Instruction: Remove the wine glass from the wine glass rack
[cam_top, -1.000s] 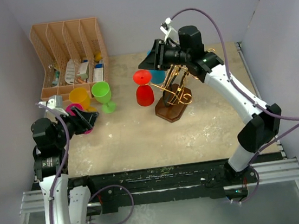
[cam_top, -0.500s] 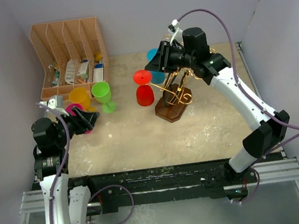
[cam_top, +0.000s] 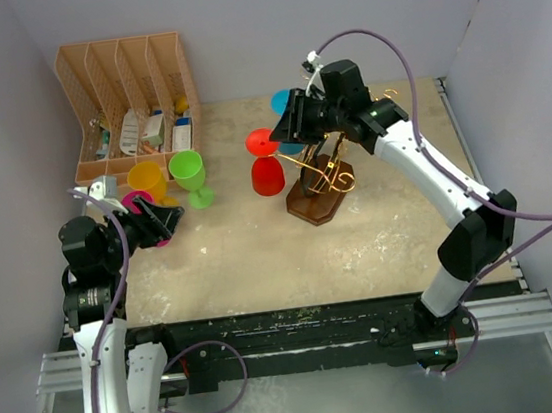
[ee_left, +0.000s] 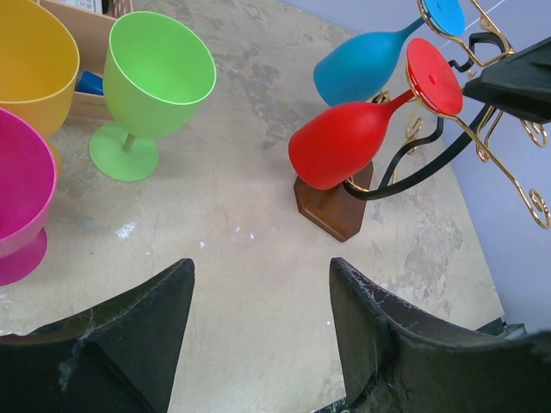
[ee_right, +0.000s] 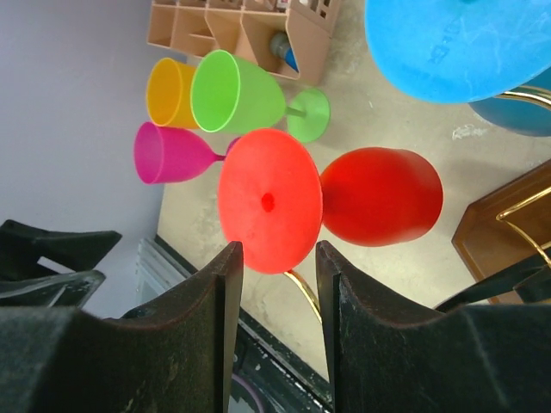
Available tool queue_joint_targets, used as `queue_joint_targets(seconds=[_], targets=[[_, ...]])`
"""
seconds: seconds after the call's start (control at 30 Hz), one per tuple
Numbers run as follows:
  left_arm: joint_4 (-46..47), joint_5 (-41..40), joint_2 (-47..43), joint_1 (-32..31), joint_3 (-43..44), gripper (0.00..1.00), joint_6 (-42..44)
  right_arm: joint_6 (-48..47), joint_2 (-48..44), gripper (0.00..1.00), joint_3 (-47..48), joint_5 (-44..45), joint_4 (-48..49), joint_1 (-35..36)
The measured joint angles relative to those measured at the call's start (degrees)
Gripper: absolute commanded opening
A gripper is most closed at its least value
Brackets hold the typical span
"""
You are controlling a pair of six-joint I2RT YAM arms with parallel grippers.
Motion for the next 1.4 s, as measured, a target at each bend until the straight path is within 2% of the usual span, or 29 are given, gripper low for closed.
queue_joint_targets(seconds=[0.23, 0.57, 1.4], targets=[[0.00, 0.00, 0.00, 0.00, 0.00, 0.68, 0.00, -0.44, 2.82, 0.42, 0.13, 3.04, -1.18, 1.27], [0.00, 0.00, 0.02, 0.00, 0.00, 0.68, 0.00, -0.33, 3.06, 0.41, 0.39, 3.02, 0.26, 1.27], [0.00, 0.00, 0.79, 0.00, -0.02, 0.68, -0.02, 1.57, 2.71, 0.38, -2.12, -2.97, 8.81, 1.27]])
